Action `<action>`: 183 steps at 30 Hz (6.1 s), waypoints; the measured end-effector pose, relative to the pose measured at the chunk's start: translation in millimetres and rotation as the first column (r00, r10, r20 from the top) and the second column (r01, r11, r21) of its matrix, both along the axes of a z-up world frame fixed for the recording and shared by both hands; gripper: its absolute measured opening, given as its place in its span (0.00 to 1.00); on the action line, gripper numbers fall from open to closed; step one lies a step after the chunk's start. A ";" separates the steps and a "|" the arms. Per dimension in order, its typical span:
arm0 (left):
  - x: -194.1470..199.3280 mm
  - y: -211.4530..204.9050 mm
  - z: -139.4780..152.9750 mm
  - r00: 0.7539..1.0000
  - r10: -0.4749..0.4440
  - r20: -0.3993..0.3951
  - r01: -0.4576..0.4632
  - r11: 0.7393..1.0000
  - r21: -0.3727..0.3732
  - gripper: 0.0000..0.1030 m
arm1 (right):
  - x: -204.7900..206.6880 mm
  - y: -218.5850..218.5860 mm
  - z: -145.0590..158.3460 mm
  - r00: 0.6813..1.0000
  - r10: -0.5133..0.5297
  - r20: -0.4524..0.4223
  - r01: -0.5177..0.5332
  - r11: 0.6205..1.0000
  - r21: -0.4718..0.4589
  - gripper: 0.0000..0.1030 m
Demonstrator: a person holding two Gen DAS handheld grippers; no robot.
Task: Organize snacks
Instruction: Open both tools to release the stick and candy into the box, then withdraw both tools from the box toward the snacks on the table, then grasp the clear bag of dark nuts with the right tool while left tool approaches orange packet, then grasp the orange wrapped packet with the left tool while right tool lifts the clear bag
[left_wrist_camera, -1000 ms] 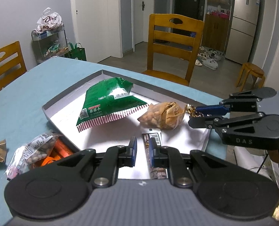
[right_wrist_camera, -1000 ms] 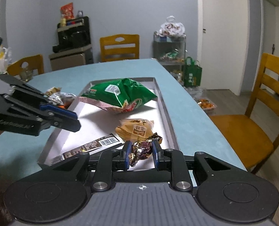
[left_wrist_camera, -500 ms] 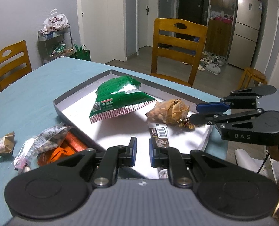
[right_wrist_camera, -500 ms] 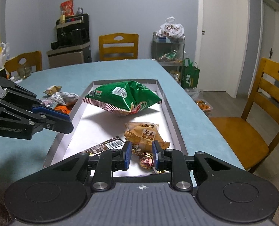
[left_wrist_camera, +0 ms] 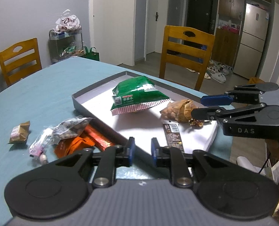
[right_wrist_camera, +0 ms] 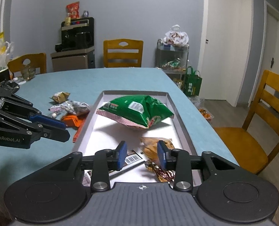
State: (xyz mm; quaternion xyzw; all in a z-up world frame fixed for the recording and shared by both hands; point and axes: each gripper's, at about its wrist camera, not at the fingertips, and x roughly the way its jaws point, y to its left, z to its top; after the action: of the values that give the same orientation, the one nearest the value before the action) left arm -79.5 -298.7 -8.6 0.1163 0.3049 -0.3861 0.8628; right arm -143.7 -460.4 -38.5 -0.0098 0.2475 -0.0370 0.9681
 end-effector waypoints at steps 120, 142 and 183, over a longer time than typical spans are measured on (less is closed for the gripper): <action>106.1 158.5 -48.6 0.872 0.489 0.002 -0.486 0.866 -0.116 0.83 | 138.3 143.5 -9.8 0.981 0.173 -0.090 -0.172 0.985 0.025 0.77; 104.9 160.1 -47.5 0.875 0.484 -0.005 -0.481 0.868 -0.126 0.83 | 191.8 170.1 -46.7 0.997 0.072 -0.019 -0.074 0.966 -0.249 0.51; 82.2 80.5 -48.1 0.989 0.109 0.095 -0.104 0.993 -0.063 0.83 | 101.7 68.4 26.8 0.987 0.074 0.140 -0.110 0.957 0.270 0.23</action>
State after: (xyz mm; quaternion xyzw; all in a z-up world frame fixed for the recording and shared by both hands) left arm 2.7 -218.2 -56.7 0.0936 0.2563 -0.3419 0.8992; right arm -42.0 -392.0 -11.7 0.1164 0.1866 0.0424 0.9746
